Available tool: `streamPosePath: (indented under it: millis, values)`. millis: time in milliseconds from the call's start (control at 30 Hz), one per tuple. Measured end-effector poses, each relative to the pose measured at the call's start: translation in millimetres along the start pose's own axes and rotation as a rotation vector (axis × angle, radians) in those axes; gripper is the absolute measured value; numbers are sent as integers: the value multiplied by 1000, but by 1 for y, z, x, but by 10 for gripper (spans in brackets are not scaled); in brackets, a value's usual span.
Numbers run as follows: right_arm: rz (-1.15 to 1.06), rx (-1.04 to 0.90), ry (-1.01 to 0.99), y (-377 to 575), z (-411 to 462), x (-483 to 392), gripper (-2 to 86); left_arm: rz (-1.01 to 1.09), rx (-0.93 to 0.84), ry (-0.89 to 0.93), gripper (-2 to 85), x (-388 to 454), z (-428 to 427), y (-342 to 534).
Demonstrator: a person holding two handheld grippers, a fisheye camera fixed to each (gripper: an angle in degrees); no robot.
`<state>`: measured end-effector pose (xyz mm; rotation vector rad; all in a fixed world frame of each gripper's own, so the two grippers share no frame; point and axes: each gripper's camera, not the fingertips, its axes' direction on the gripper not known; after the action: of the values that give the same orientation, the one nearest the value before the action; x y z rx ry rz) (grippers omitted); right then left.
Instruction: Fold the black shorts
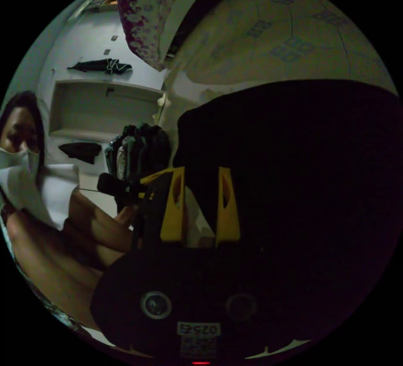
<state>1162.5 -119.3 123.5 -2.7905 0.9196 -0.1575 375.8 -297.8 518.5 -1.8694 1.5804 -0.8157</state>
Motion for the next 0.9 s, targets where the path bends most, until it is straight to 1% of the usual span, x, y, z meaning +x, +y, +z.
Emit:
streamPosePath:
  millis: [33,100,167,233,300,367,400,433,500,533,600,667,733,833,900]
  values:
    - [-13,-17,30,-6,2,-1,113,-14,-12,-15,111,4,-6,2]
    - [-18,-48,25,-17,4,-3,109,-1,-34,-70,111,10,-14,4]
    - [-32,-79,27,-32,2,-10,79,16,-94,-146,112,17,-22,3]
    - [-58,-98,27,-43,-4,-20,48,-4,-92,-150,111,19,-29,1]
    - [-75,-76,-17,-55,-15,-32,32,-38,-71,-131,108,19,-36,-2]
    - [-105,-67,-101,-77,-27,-49,15,-47,-79,-165,100,21,-41,-5]
    - [-115,-72,-111,-84,-28,-53,11,-47,-79,-182,97,21,-42,-6]
    - [-137,-75,-118,-98,-30,-60,7,-70,-79,-209,86,20,-45,-7]
    - [-164,-119,-106,-122,-27,-70,5,-166,-67,-203,47,11,-50,-7]
    - [-170,-149,-109,-138,-22,-74,6,-235,-44,-166,3,3,-54,-5]
    - [-166,-189,-85,-161,-13,-74,13,-373,-20,-128,-9,-12,-62,-1]
    - [-141,-215,-44,-186,1,-64,31,-544,23,-24,-14,-33,-72,6]
    - [-108,-253,-48,-199,10,-52,47,-671,60,68,-14,-48,-75,13]
    - [-64,-290,-117,-209,13,-36,79,-830,85,214,-9,-67,-74,22]
    - [-88,-235,-200,-207,-5,-36,111,-897,114,277,4,-73,-75,27]
